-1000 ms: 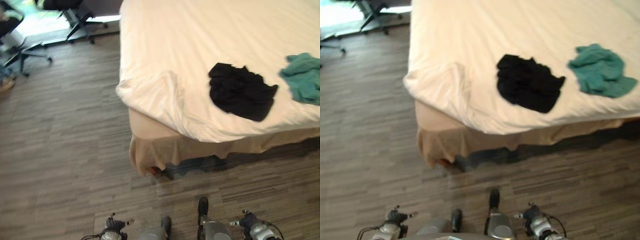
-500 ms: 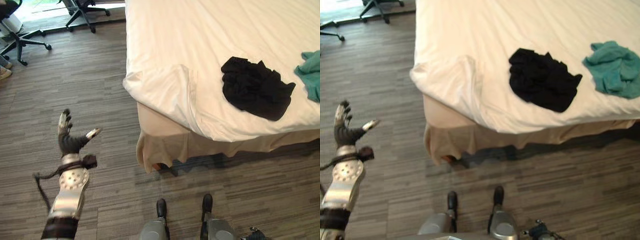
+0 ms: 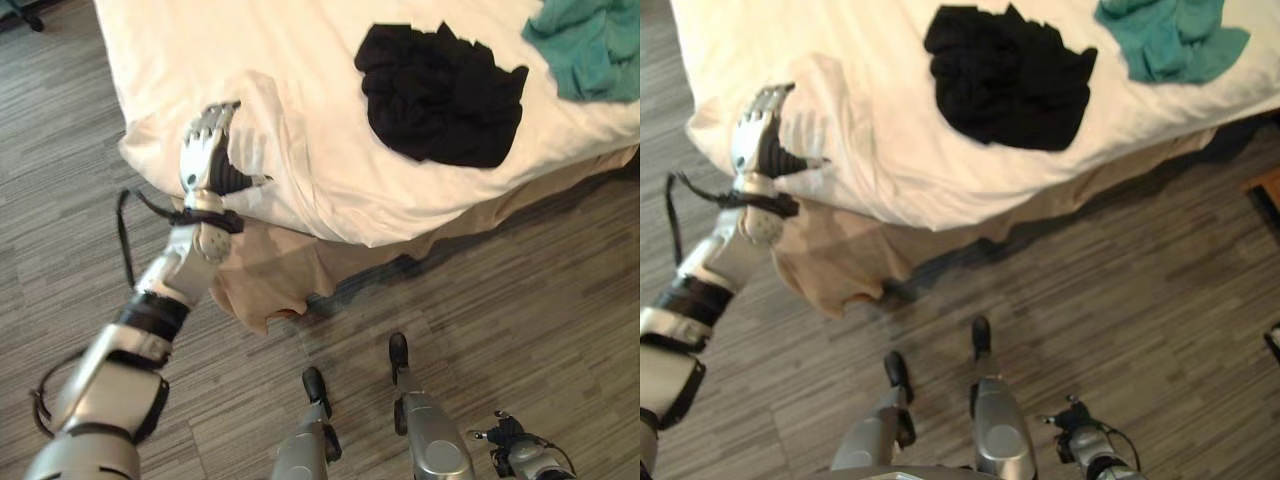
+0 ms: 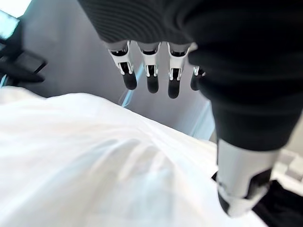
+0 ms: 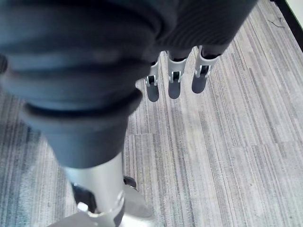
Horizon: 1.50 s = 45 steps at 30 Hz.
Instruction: Tidy up the quilt and then pick up the clothes from the bed and put them into the laundry hamper.
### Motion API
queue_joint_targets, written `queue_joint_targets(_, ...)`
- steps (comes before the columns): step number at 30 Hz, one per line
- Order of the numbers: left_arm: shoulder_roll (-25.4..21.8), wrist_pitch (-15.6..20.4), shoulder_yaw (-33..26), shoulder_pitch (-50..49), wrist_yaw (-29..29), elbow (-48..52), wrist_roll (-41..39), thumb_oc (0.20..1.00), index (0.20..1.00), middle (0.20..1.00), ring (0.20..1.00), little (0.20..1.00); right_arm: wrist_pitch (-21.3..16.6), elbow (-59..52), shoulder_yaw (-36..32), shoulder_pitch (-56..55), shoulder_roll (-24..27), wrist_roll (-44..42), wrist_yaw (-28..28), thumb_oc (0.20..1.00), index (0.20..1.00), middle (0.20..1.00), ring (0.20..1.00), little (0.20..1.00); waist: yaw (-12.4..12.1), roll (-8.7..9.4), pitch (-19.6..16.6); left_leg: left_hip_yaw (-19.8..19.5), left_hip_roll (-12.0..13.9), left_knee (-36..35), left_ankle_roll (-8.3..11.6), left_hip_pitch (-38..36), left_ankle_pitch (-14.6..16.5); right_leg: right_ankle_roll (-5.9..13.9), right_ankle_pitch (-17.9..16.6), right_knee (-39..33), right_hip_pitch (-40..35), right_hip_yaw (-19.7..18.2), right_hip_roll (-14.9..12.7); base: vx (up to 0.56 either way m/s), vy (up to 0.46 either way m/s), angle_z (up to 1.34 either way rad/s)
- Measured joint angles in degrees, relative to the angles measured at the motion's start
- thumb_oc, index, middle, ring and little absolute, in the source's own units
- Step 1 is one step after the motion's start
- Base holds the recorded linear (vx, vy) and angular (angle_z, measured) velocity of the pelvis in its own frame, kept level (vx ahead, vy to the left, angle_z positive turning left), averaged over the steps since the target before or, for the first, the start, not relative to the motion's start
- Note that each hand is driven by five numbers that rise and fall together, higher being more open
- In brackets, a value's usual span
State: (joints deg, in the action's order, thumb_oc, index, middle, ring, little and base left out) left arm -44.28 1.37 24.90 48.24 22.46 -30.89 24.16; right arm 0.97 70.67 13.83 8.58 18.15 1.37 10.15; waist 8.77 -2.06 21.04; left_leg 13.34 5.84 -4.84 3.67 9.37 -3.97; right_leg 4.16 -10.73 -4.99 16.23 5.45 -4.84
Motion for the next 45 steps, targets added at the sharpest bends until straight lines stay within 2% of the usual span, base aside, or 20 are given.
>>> queue_joint_targets(1,-1.13,-1.05,2.51,2.93,0.45,-2.08,2.12,1.000,1.000,1.000,1.000,1.000,-0.26,-0.01,0.09,0.34,0.38,-0.36,0.06,1.000,1.000,1.000,1.000,1.000,0.29,-0.36,0.67,0.15,0.05,0.01,0.04,0.51,-0.03,0.13,-0.12,-0.01,0.68,-0.22,0.10,-0.06,0.003,-0.07)
queue_joint_targets(2,-3.23,-2.00,8.77,7.51,0.10,-5.47,4.67,0.900,0.900,0.900,0.900,0.900,-0.83,-0.03,0.41,0.68,0.83,-0.47,0.09,1.000,1.000,1.000,1.000,1.000,0.32,-0.53,1.28,0.19,0.06,0.02,0.15,1.37,-0.17,-0.25,-0.47,0.09,1.63,-0.35,0.14,-0.08,-0.001,-0.05)
queue_joint_targets(3,-6.08,-2.74,16.80,13.61,-1.11,-9.69,8.28,0.580,0.580,0.580,0.580,0.580,-1.09,-0.07,0.66,1.77,1.56,-1.48,0.11,1.000,1.000,1.000,1.000,1.000,0.29,-0.80,2.31,0.18,0.00,0.02,0.19,2.64,-0.54,-0.27,-0.78,0.28,2.85,-0.40,0.10,-0.09,-0.007,-0.05)
queue_joint_targets(4,-6.72,-3.21,18.08,15.47,-1.65,-10.49,9.34,0.272,0.272,0.272,0.272,0.272,-1.05,-0.09,0.50,2.78,2.02,-1.77,0.41,1.000,1.000,1.000,1.000,1.000,0.51,-0.89,3.69,0.31,-0.04,0.02,0.17,2.67,-0.62,-0.59,-1.13,0.30,3.01,-0.59,0.13,-0.11,-0.008,-0.09)
queue_joint_targets(5,-6.43,-3.24,23.96,19.70,-3.54,-15.93,11.86,0.200,0.200,0.200,0.200,0.200,-1.29,-0.12,0.79,3.64,2.71,-2.31,0.63,1.000,1.000,1.000,1.000,1.000,0.67,-1.05,4.98,0.53,0.02,0.03,0.21,2.93,-0.67,-0.61,-1.18,0.32,3.38,-0.83,0.20,-0.06,-0.016,-0.09)
queue_joint_targets(8,-6.24,-3.59,22.19,19.28,-6.68,-18.35,13.16,0.200,0.200,0.200,0.200,0.200,-1.27,-0.62,0.62,5.02,3.30,-4.04,0.78,1.000,1.000,1.000,1.000,1.000,1.65,-1.21,6.21,0.31,0.16,0.02,0.28,2.85,-0.70,-0.67,-1.22,0.32,3.35,-0.92,0.34,0.01,-0.032,-0.07)
queue_joint_targets(9,-2.57,-3.85,11.08,12.40,-7.76,-18.11,11.86,0.200,0.200,0.200,0.200,0.200,-1.08,-1.05,0.54,4.44,2.99,-4.39,0.39,1.000,1.000,1.000,1.000,1.000,2.01,-1.16,6.30,0.20,0.52,0.00,0.31,0.60,-0.69,-0.70,-1.23,0.32,1.30,-0.63,0.68,0.04,-0.017,-0.15)
queue_joint_targets(13,-0.68,-3.04,5.49,3.72,-10.22,-17.89,9.29,0.200,0.200,0.200,0.200,0.200,-0.72,-1.65,-0.12,3.20,3.27,-5.95,-0.50,1.000,1.000,1.000,1.000,1.000,2.09,-1.39,6.06,-0.32,0.87,-0.25,1.08,-5.00,-0.10,-1.60,-0.18,0.28,-4.04,1.66,0.85,0.08,0.027,-0.11)
queue_joint_targets(15,0.78,-2.24,-2.35,-7.52,-11.25,-14.41,5.89,0.200,0.200,0.200,0.200,0.200,-0.69,-3.86,-1.41,1.90,3.28,-6.49,-0.52,1.000,1.000,1.000,1.000,1.000,2.52,-2.22,4.58,-1.10,1.57,-0.39,2.05,-6.75,1.50,-1.57,0.25,0.26,-5.61,1.65,1.49,0.09,0.051,-0.05)
queue_joint_targets(16,1.78,-2.03,-4.22,-11.86,-11.33,-13.29,5.06,1.000,1.000,1.000,1.000,1.000,-0.58,-5.10,-2.37,1.36,3.23,-6.49,-0.54,1.000,1.000,1.000,1.000,1.000,2.21,-2.74,3.51,-1.63,1.68,-0.38,2.08,-6.69,1.79,-1.63,0.28,0.26,-5.72,2.01,1.60,0.08,0.048,0.06)
queue_joint_targets(18,7.94,-0.58,-14.88,-27.19,-11.26,-10.21,2.62,1.000,1.000,1.000,1.000,1.000,0.66,-10.51,-5.60,-0.35,3.48,-6.62,-0.52,1.000,1.000,1.000,1.000,1.000,1.79,-3.08,0.69,-1.60,1.67,-0.39,1.88,-8.51,2.17,-1.65,0.48,0.25,-7.47,1.92,1.58,0.07,0.054,0.03)
queue_joint_targets(22,14.02,-0.36,-16.09,-46.30,-14.89,-12.70,0.65,1.000,1.000,1.000,1.000,1.000,0.56,-29.17,-5.70,-6.14,6.70,-6.31,-0.56,1.000,1.000,1.000,1.000,1.000,-0.10,-3.13,-6.02,-1.66,1.39,-0.37,1.51,-9.82,3.01,-1.27,1.46,-0.07,-8.65,1.98,1.29,0.06,0.068,0.02)
queue_joint_targets(23,15.34,-1.00,-14.09,-51.39,-16.57,-16.79,0.66,1.000,1.000,1.000,1.000,1.000,-1.25,-32.23,-5.84,-5.81,7.88,-5.87,-0.50,0.200,0.200,0.200,0.200,0.200,-1.13,-2.44,-7.61,-1.68,1.22,-0.38,1.41,-9.79,3.20,-1.26,2.02,-0.07,-8.72,2.09,1.07,0.04,0.069,0.05)
queue_joint_targets(26,17.85,-1.33,-15.88,-55.58,-17.39,-24.98,0.66,1.000,1.000,1.000,1.000,1.000,-0.15,-39.57,-6.55,-5.94,9.53,-5.83,-0.62,0.200,0.200,0.200,0.200,0.200,-3.94,-0.66,-8.78,-2.05,0.98,-0.38,1.20,-9.30,3.40,-1.44,2.13,-0.06,-8.26,2.53,0.71,0.00,0.053,0.08)
queue_joint_targets(29,25.94,-1.92,-26.01,-61.81,-16.54,-35.59,-11.29,1.000,1.000,1.000,1.000,1.000,-2.71,-59.77,-4.84,-2.30,11.53,-5.81,-0.45,0.200,0.200,0.200,0.200,0.200,-4.43,0.52,-10.06,-3.27,0.51,-0.38,0.70,-8.43,2.95,-1.04,1.84,-0.07,-8.23,4.03,-0.06,-0.12,0.004,0.16)
queue_joint_targets(34,26.00,-0.38,-20.65,-58.69,-13.67,-32.91,-19.07,1.000,1.000,1.000,1.000,1.000,-5.86,-60.82,6.05,22.20,13.26,-5.86,0.43,0.200,0.200,0.200,0.200,0.200,-10.02,1.87,-9.89,-7.62,0.03,0.03,0.69,-0.62,-1.28,-0.15,-0.36,0.27,-2.64,8.07,-0.93,-0.25,-0.065,0.44)
queue_joint_targets(36,24.84,0.66,-15.69,-52.24,-11.94,-31.24,-19.40,1.000,1.000,1.000,1.000,1.000,-6.33,-56.42,15.18,39.80,15.09,-5.67,1.95,0.200,0.200,0.200,0.200,0.200,-13.60,0.99,-5.83,-10.36,-0.12,1.61,0.77,4.18,-3.07,-0.60,-1.07,1.06,-0.12,10.57,-1.48,-0.29,-0.083,0.58)
queue_joint_targets(39,21.29,2.01,-8.68,-39.85,-8.87,-25.02,-19.53,1.000,1.000,1.000,1.000,1.000,-7.39,-46.43,16.94,63.26,14.37,-4.47,5.96,0.200,0.200,0.200,0.200,0.200,-16.93,0.61,3.97,-14.14,-0.28,6.61,2.07,14.15,-3.46,-1.17,-0.74,5.69,7.69,13.39,-2.42,-0.21,-0.041,0.60)
queue_joint_targets(44,19.72,3.56,-5.22,-36.98,-7.00,-12.82,-19.56,1.000,1.000,1.000,1.000,1.000,-6.62,-36.47,12.82,61.63,7.83,-6.43,10.53,0.200,0.200,0.200,0.200,0.200,-19.81,0.85,10.25,-14.23,-1.59,8.25,1.62,23.77,-4.97,-2.56,1.36,13.14,18.10,15.09,-5.87,-0.09,0.020,0.36)
queue_joint_targets(45,19.90,3.80,-4.89,-36.96,-7.02,-12.53,-19.58,1.000,1.000,1.000,1.000,1.000,-8.48,-38.46,11.40,59.94,6.90,-6.37,12.90,0.200,0.200,0.200,0.200,0.200,-19.76,0.71,10.59,-14.34,-1.94,8.01,1.60,25.40,-5.12,-2.45,1.45,13.87,19.94,15.15,-6.40,-0.08,0.010,0.26)
